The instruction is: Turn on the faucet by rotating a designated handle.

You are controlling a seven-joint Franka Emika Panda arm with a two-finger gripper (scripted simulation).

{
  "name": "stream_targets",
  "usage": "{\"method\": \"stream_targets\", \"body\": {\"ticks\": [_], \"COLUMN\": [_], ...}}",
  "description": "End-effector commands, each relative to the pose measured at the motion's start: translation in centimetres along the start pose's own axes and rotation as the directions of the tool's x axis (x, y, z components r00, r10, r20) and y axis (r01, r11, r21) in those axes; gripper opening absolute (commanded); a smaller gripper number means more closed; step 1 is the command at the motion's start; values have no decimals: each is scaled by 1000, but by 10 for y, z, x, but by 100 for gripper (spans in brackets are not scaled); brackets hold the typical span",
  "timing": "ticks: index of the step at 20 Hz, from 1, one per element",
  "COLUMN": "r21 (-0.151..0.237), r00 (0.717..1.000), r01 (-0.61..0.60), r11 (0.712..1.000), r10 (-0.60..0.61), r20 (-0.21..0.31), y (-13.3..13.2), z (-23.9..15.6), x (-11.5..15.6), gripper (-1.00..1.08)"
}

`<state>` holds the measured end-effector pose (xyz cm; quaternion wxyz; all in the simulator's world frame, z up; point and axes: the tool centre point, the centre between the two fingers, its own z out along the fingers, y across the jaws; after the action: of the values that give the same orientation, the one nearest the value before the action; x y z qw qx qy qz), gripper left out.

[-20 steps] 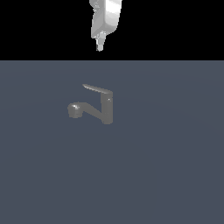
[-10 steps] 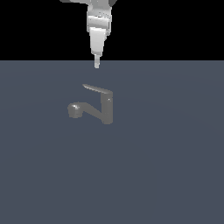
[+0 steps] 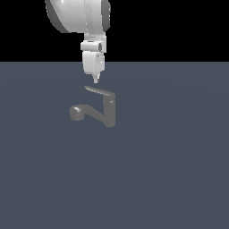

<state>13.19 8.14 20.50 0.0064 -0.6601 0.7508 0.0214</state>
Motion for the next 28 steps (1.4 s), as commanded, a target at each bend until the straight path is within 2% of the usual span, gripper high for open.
{"method": "stream_targets", "body": {"ticks": [1,8,16,28], "r21": [9,25,27,27], "r00": [999,995,994,994], "r01": [-39,-97,-104,-104], "r11": [999,995,994,994], "r10": [39,98,105,105], "r20": [-13,-32,-35,-35], "y": [-6,-14,-15,13], "z": [11,29,32,33], "x": [-4,-11,-12,-21], "gripper": [-100,-100,-100,-100]}}
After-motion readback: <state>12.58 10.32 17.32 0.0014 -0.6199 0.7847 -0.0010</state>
